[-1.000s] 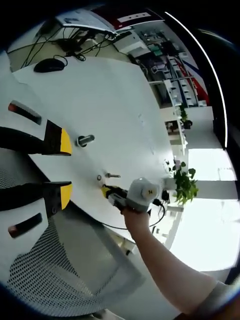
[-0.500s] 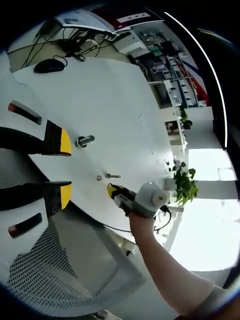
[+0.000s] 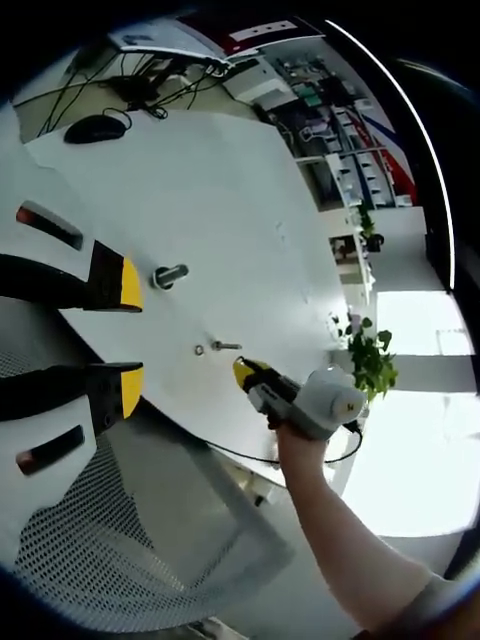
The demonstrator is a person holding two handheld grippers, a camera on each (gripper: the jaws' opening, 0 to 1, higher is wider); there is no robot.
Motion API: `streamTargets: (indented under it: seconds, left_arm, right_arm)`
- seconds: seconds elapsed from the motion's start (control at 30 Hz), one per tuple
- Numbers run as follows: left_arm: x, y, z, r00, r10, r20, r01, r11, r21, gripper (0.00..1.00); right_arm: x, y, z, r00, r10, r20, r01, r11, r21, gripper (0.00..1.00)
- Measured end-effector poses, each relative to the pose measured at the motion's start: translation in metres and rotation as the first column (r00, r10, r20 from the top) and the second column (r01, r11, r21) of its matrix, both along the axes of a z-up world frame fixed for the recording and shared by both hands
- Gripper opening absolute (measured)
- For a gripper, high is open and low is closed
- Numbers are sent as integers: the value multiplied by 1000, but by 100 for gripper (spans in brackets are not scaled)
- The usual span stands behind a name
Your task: Place the washer onto the threaded stud by aligning its center hole with the stud, sliding it down to the base, and recovering from edge contact or off-axis alignment until the washer reaches the visible bottom stop.
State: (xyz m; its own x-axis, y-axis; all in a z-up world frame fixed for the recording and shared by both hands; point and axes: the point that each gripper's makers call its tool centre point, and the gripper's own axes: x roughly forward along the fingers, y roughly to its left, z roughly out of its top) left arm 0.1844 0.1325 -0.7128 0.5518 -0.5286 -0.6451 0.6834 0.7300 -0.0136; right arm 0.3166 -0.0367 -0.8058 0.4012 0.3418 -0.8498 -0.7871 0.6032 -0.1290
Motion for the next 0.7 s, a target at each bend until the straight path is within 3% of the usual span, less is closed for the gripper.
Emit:
streamTargets:
  seconds: [0.37,0.7]
  left_arm:
    - [0,0,1,1000,1,4,-1,1000,-3,17]
    - [1,1,1,1000,9,5,-9,1000,-8,17]
  right_arm:
    - [9,17,-2,999,43,1,-43,999,-23,14]
    - [14,11,-8,999,35,-18,-36,998,-52,14]
